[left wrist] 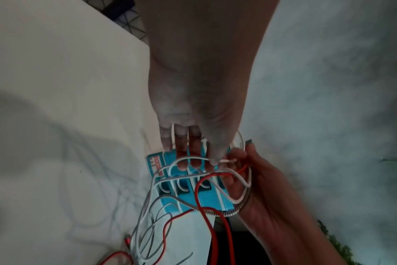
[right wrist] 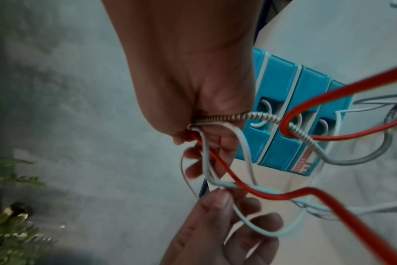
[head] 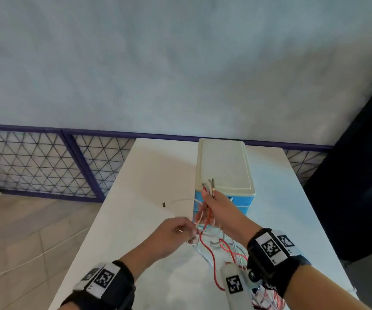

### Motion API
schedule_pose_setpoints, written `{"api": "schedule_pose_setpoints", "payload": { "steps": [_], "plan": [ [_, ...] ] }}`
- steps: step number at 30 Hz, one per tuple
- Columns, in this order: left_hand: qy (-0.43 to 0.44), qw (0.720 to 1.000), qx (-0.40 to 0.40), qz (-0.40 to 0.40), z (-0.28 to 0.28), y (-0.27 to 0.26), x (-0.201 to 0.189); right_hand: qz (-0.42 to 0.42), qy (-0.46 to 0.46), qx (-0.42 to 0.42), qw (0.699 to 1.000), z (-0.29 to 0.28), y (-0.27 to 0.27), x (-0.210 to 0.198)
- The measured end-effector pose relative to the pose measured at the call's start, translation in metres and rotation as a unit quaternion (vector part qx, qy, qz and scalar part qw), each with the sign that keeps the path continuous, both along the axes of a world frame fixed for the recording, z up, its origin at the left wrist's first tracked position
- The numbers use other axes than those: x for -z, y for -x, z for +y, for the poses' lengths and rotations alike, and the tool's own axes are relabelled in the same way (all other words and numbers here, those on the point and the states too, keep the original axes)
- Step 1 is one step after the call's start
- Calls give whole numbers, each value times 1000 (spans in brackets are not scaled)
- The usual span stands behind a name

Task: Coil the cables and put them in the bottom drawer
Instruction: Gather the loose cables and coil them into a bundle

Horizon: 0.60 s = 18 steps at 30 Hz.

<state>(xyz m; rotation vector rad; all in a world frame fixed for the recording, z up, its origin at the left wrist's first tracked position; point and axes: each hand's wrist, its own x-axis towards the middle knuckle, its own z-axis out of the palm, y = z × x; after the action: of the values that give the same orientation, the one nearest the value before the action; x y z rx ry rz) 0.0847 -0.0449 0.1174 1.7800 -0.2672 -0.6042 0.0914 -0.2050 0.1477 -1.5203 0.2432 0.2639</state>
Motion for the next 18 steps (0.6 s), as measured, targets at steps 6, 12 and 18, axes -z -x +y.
{"api": "schedule_pose_setpoints", "payload": {
  "steps": [6, 12, 18],
  "plan": [
    [140, 967, -144, 157, -2, -19, -18, -42, 51, -12, 998, 7, 3, 1],
    [173, 961, -203, 75, -23, -38, -41, -24, 23, -13, 999, 10, 19, -9],
    [55, 989, -93, -98, -43, -32, -54, -10, 24, 69, 997, -11, 17, -9]
  ]
}}
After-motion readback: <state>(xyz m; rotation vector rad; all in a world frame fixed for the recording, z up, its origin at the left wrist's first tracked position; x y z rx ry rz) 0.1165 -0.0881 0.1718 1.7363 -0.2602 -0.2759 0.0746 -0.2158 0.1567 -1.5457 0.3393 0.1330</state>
